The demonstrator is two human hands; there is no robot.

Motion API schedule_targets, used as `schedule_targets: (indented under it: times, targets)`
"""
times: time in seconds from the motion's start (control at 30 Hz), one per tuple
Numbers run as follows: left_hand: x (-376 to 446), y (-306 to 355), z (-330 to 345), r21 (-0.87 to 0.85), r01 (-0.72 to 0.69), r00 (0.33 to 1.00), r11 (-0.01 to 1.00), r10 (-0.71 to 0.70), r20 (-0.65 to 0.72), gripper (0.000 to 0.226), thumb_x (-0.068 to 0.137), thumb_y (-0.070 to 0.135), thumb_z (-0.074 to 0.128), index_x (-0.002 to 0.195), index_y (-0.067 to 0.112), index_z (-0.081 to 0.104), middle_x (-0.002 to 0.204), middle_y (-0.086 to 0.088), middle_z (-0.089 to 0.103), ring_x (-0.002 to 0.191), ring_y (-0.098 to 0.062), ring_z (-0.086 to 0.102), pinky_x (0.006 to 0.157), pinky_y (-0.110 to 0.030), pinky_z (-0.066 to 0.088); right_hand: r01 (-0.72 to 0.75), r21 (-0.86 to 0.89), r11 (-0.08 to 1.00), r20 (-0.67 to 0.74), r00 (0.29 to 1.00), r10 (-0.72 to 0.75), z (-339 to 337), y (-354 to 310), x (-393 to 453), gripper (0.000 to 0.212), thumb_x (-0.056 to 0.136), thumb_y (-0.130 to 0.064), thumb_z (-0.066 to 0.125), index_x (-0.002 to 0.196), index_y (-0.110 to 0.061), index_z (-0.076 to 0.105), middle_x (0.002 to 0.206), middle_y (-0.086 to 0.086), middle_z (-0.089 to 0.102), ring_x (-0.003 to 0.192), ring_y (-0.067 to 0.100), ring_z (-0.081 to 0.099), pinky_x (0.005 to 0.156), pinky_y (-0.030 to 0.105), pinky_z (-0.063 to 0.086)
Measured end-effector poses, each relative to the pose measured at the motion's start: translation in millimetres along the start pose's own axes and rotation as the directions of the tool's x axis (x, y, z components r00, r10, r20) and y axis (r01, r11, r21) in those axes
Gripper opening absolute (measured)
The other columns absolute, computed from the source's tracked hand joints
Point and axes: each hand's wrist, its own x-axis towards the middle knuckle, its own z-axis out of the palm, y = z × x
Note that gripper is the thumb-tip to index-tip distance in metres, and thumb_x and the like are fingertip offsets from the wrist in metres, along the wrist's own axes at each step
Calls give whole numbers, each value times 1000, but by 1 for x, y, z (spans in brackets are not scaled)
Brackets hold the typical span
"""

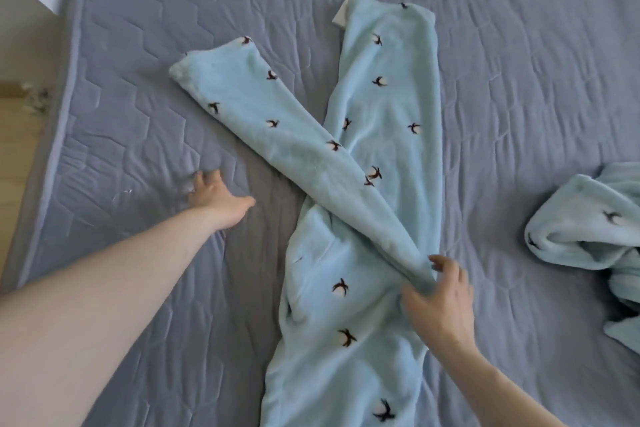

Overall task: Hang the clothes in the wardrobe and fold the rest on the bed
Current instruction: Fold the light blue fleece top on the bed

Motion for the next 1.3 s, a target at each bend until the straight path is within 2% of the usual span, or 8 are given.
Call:
schedule_targets:
  times: [0.27,0.4,0.5,0.63,0.77,0.97,1.17,1.3]
  targets:
    - [19,35,47,35,208,974,977,-211,87,156,61,89,68,154,18,-35,160,-7,-44,149,-47,-29,119,-71,-2,382,52,923,-6,924,-382,25,-121,57,64,88,-49,68,146,-36,44,142,-12,47,132,13,43,104,29,36]
    - [33,42,42,74,265,954,961,-272,124,166,54,88,74,151,13,-38,159,-11,-44,148,-50,-29,118,-70,-2,297,22,955,131,946,-297,52,-182,104,73,89,-51,70,151,-23,43,147,1,50,134,24,50,109,37,43]
    - [42,48,36,93,313,935,945,-324,141,171,51,84,79,150,9,-39,158,-17,-43,148,-51,-26,121,-66,-2,294,102,950,145,941,-307,59,-204,120,41,92,-41,71,128,-23,67,121,-4,68,109,17,66,89,31,53]
    - [50,48,38,49,343,925,938,-346,155,180,42,85,81,147,6,-41,156,-20,-42,148,-51,-26,121,-64,-6,597,343,725,-273,802,-531,40,-225,122,6,96,-27,64,93,-29,69,89,-18,66,79,-2,58,73,11,40]
    - [52,51,41,-22,364,917,931,-354,186,182,39,78,87,145,10,-44,154,-15,-47,147,-51,-28,119,-70,-4,539,417,732,-624,755,-201,1,-216,149,5,102,-24,51,100,-25,56,87,-21,57,80,-10,52,76,6,37]
    - [65,44,44,-79,391,895,917,-359,267,187,30,79,85,123,11,-62,123,-15,-72,143,-53,-34,114,-73,-8,-45,252,967,-263,958,113,-4,-156,188,36,93,-16,56,128,-9,53,131,14,54,123,37,53,108,48,43]
    - [70,41,49,-99,384,898,918,-347,269,187,24,76,84,109,13,-70,123,-13,-72,142,-50,-38,114,-74,-6,279,139,950,-276,932,-233,-17,-211,212,73,86,-43,65,152,-25,38,151,-1,46,141,22,39,119,45,33]
    - [70,41,51,-106,408,889,907,-368,273,186,25,74,84,110,15,-70,130,-12,-70,125,-49,-56,114,-76,-4,248,147,958,-55,969,-242,-19,-255,243,94,80,-62,71,160,-37,27,149,-3,53,134,21,52,107,36,42]
